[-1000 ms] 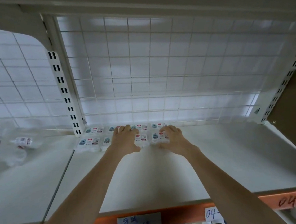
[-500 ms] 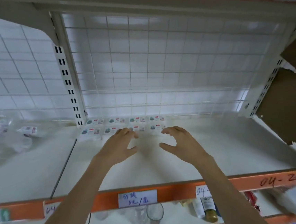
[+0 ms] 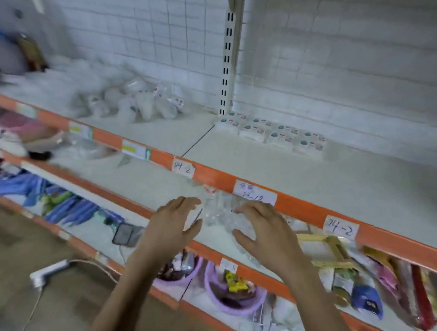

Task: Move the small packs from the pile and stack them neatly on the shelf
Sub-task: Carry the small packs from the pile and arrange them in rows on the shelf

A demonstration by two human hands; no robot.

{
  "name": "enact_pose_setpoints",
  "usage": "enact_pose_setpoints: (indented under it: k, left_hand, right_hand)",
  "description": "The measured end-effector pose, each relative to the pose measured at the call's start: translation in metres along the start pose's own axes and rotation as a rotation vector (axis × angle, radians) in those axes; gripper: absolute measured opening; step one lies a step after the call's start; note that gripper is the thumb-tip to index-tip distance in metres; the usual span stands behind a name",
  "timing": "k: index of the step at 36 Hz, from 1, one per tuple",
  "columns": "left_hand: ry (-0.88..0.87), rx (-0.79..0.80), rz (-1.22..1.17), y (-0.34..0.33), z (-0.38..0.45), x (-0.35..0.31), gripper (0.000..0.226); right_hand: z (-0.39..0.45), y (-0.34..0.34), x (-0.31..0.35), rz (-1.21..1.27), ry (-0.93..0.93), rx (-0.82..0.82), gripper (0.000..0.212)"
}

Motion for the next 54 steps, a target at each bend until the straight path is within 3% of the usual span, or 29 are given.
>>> enact_pose_setpoints:
  k: [7,15,19,22,26,29,37,44,54]
  left_hand:
    - [0.351,0.035,0.151,0.053,-0.103,0.059,0.050]
    - [0.601,-0.118,0.227,0.136,-0.167,0.116,0.062]
    - [0.670,-0.164,0.260,0.173,-0.180,0.150,0.038]
    - [0.663,-0.167,0.291,0.195,-0.183,0.181,0.030]
    - [0.620,-0.151,0.296,0.228,-0.176,0.233,0.044]
    - [0.586,-0.165,0.282,0.253,-0.163,0.268,0.030]
    - [0.477,-0.155,0.238,0.282,-0.132,0.346,0.032]
    - [0.404,-0.051,0.185,0.256,-0.096,0.401,0.031]
    - [0.303,0.041,-0.130,0.190,0.045,0.422,0.022]
  right_hand:
    - [-0.018,-0.054,0.077,0.096,0.121,0.205,0.038]
    - [0.003,-0.096,0.173,0.197,0.326,0.330,0.040]
    - [0.025,-0.117,0.215,0.209,0.377,0.349,0.042]
    - [0.047,-0.134,0.245,0.221,0.390,0.351,0.040]
    - [0.078,-0.156,0.289,0.250,0.353,0.337,0.039]
    - [0.100,-0.168,0.318,0.274,0.315,0.324,0.038]
    - [0.146,-0.209,0.362,0.275,0.227,0.295,0.036]
    - [0.180,-0.231,0.347,0.225,0.114,0.288,0.033]
    - [0.276,-0.216,0.271,0.231,-0.064,0.042,0.025]
Point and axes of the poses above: each hand's wrist, its own z-axis towards the middle knuckle, its own y-axis out of the back of the hand, x = y × z, the point moved 6 cm from there along z, towards the middle knuckle, and after that the axes turned 8 degrees about -x, right-handed, at the moved point
